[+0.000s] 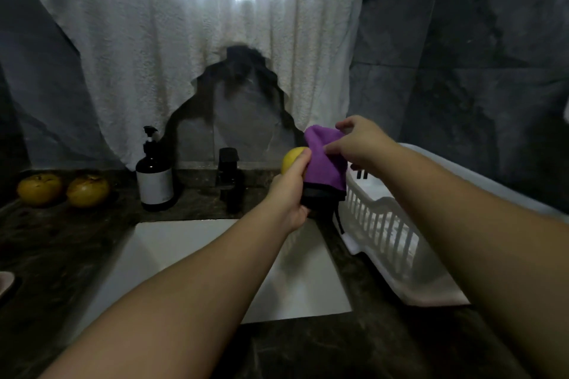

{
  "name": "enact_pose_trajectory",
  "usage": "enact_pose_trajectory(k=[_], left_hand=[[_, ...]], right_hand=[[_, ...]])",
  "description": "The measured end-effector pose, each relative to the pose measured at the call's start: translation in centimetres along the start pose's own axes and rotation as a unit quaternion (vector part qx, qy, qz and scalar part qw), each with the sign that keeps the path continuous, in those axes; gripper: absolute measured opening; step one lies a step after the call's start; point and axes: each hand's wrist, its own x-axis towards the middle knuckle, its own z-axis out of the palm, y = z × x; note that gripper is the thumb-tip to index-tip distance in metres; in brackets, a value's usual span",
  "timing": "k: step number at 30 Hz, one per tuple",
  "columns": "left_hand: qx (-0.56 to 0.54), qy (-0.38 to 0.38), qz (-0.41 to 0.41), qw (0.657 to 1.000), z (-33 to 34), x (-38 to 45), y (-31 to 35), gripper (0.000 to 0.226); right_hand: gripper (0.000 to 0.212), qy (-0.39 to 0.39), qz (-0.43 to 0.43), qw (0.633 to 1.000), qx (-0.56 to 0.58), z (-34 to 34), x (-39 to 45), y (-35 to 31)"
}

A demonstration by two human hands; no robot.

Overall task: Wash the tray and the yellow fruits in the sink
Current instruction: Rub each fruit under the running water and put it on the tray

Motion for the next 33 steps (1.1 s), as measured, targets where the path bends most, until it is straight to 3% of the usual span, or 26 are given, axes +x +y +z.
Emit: enact_pose_trajectory(k=[8, 13, 17, 20, 23, 26, 33], left_hand=[[-0.018, 0.019, -0.008, 1.000, 1.2, 1.8, -0.4, 0.070], [-0.026, 0.032, -0.017, 0.999, -0.1, 2.8, -0.8, 0.067], [-0.046, 0.047, -0.022, 0.998, -1.7, 3.2, -0.8, 0.065], [-0.052, 0.049, -0.033, 0.997, -2.5, 3.4, -0.7, 0.068], [-0.075, 0.057, -0.027, 0.995, -2.7, 3.3, -0.5, 0.072], [-0.047, 0.057, -0.020, 0.997, -2.8, 3.2, -0.4, 0.073], [-0.014, 0.044, -0.039, 0.998, -3.3, 2.7, -1.3, 0.072]], right_hand=[[0.034, 0.041, -0.101, 0.973, -0.205, -1.5, 2.3, -0.6], [0.028, -0.018, -0.105, 0.983, -0.149, -0.8, 3.3, -0.6], [0.019, -0.021, -0.095, 0.986, -0.133, -0.6, 3.9, -0.9], [0.016, -0.054, -0.065, 0.988, -0.129, -0.2, 4.2, -0.6], [0.018, -0.072, -0.012, 0.997, 0.007, -0.5, 4.5, -0.2], [0.026, -0.110, 0.059, 0.984, 0.126, -3.0, 5.5, 0.9], [0.036, -0.146, 0.170, 0.965, -0.134, -4.0, 5.2, 8.6]])
